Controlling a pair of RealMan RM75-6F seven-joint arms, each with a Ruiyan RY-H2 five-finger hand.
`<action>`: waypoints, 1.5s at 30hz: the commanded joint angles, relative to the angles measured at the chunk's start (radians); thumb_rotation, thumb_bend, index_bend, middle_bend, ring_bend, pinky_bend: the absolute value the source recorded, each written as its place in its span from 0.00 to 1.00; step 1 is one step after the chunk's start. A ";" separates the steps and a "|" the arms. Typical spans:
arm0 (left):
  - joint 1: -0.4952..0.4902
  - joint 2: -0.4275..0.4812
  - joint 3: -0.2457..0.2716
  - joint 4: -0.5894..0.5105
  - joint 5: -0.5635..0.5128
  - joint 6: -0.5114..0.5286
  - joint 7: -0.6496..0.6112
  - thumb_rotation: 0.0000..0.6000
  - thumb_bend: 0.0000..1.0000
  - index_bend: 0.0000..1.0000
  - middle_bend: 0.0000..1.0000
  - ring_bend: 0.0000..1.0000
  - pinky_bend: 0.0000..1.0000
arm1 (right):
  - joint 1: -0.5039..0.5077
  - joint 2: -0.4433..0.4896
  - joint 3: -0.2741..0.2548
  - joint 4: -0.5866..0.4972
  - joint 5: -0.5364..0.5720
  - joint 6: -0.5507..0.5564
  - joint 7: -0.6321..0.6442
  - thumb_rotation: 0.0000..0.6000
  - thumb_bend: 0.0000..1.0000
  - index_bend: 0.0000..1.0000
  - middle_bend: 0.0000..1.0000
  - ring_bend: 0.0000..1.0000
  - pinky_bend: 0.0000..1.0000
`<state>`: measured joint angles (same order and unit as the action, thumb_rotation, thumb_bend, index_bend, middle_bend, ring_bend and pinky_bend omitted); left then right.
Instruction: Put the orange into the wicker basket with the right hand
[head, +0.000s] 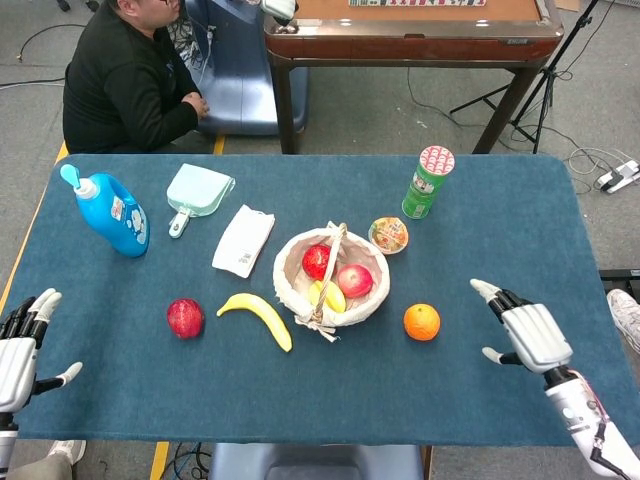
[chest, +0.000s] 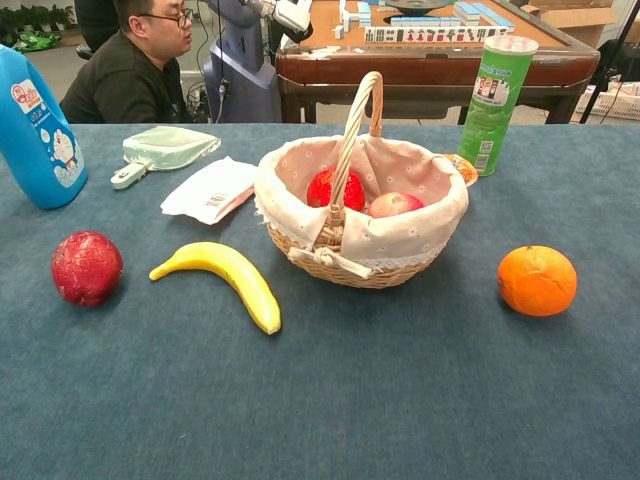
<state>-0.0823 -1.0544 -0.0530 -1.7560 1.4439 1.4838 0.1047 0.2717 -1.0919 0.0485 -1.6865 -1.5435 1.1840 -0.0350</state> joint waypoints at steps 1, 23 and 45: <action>0.001 0.001 0.000 0.000 0.000 0.001 0.000 1.00 0.17 0.03 0.00 0.00 0.08 | 0.049 -0.040 0.021 0.020 0.024 -0.057 -0.018 1.00 0.07 0.14 0.21 0.20 0.47; 0.006 0.002 0.002 0.004 -0.007 -0.001 -0.001 1.00 0.17 0.03 0.00 0.00 0.08 | 0.203 -0.200 0.006 0.145 0.118 -0.274 -0.089 1.00 0.09 0.17 0.24 0.20 0.47; 0.012 0.004 0.002 0.018 -0.013 -0.002 -0.019 1.00 0.17 0.03 0.00 0.00 0.08 | 0.231 -0.256 0.018 0.182 0.177 -0.253 -0.088 1.00 0.26 0.44 0.39 0.34 0.51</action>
<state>-0.0703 -1.0500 -0.0513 -1.7382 1.4306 1.4820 0.0856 0.5057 -1.3579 0.0602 -1.4953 -1.3614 0.9185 -0.1360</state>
